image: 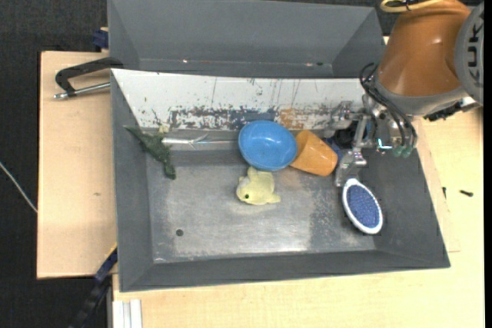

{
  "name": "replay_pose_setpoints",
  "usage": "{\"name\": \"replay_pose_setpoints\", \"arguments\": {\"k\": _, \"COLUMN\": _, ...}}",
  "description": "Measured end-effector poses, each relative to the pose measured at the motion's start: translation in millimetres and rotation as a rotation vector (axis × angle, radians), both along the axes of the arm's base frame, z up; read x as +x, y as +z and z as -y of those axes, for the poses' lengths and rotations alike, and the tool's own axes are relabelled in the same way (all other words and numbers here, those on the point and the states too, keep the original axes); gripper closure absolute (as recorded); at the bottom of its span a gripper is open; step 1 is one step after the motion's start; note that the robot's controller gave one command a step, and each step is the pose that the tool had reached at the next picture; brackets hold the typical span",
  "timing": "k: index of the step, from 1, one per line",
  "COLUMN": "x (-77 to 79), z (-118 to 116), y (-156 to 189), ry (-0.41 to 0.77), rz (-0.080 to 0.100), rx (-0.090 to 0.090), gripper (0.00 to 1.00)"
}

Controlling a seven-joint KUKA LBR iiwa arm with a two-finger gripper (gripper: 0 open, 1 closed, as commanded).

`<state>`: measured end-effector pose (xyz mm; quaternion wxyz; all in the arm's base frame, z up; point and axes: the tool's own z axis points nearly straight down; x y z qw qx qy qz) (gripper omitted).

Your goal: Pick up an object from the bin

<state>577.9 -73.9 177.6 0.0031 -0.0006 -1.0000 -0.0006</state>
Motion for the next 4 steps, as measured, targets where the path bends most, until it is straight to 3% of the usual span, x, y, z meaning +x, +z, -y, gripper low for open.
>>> {"name": "replay_pose_setpoints", "arguments": {"k": 1, "x": 11.2, "z": -22.8, "y": -50.1, "ry": 0.149, "rz": 0.016, "rx": -0.001, "gripper": 0.00}}
{"name": "replay_pose_setpoints", "arguments": {"k": 2, "x": 12.7, "z": -100.9, "y": -102.3, "ry": 0.434, "rz": 0.010, "rx": 0.002, "gripper": 0.00}}
{"name": "replay_pose_setpoints", "arguments": {"k": 3, "x": -23.0, "z": -185.5, "y": -104.2, "ry": 0.603, "rz": 0.015, "rx": 0.002, "gripper": 0.00}}
{"name": "replay_pose_setpoints", "arguments": {"k": 4, "x": -73.4, "z": -227.6, "y": -105.8, "ry": 0.833, "rz": 0.011, "rx": 0.004, "gripper": 0.00}}
